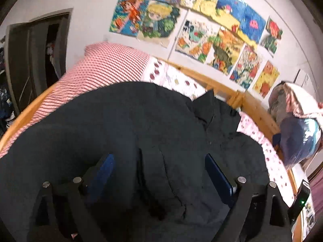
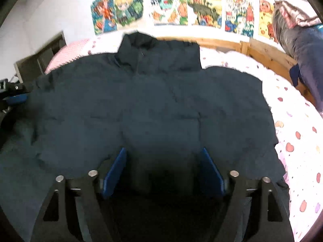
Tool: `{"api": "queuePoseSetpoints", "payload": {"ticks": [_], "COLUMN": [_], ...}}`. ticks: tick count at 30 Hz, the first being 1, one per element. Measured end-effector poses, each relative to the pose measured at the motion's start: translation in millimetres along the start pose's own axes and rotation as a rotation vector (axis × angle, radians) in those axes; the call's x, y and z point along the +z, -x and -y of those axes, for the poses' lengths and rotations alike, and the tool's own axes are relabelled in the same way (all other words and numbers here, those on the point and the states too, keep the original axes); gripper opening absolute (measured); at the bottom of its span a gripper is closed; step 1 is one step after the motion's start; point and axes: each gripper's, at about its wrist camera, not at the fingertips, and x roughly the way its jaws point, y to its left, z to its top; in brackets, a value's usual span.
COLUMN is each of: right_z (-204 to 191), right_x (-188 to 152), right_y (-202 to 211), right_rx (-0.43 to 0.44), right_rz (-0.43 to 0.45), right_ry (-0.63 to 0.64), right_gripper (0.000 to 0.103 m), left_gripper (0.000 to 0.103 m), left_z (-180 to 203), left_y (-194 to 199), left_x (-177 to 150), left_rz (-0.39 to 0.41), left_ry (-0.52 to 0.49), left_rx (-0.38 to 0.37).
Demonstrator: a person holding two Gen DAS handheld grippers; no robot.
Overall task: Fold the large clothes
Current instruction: 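Grasp the other sleeve with the left gripper and lift it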
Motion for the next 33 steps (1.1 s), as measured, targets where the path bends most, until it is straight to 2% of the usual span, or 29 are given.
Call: {"api": "queuePoseSetpoints", "payload": {"ticks": [3, 8, 10, 13, 17, 23, 27, 30, 32, 33], "right_z": [-15, -62, -83, -113, -146, -189, -203, -207, -207, -208], "right_x": [8, 18, 23, 33, 41, 40, 44, 46, 45, 44], "right_y": [13, 19, 19, 13, -3, -36, -50, -58, -62, -64], "right_rx": [0.037, 0.1, 0.127, 0.196, 0.219, 0.167, 0.155, 0.154, 0.162, 0.165], "right_rz": [0.035, 0.048, 0.051, 0.047, 0.01, -0.056, -0.073, -0.079, -0.085, -0.087], "right_ry": [0.015, 0.096, 0.126, 0.137, 0.163, 0.258, 0.274, 0.269, 0.26, 0.255], "right_gripper": [0.078, 0.078, 0.078, 0.078, 0.078, 0.078, 0.078, 0.078, 0.079, 0.08], "left_gripper": [0.091, 0.095, 0.097, 0.097, 0.097, 0.097, 0.097, 0.095, 0.091, 0.085], "left_z": [-11, -40, -56, -83, -122, -170, -184, -188, -190, -191], "left_y": [34, 90, 107, 122, 130, 118, 104, 100, 97, 94], "left_x": [-3, -20, -32, -54, -85, -116, -123, -127, -129, -130], "left_rz": [0.046, 0.103, 0.096, 0.037, -0.008, 0.022, 0.046, 0.054, 0.064, 0.067], "left_ry": [0.013, 0.062, 0.112, 0.222, 0.415, 0.648, 0.749, 0.783, 0.81, 0.83], "left_rx": [-0.015, 0.02, 0.046, 0.069, 0.049, 0.019, -0.015, -0.012, 0.002, 0.012]}}
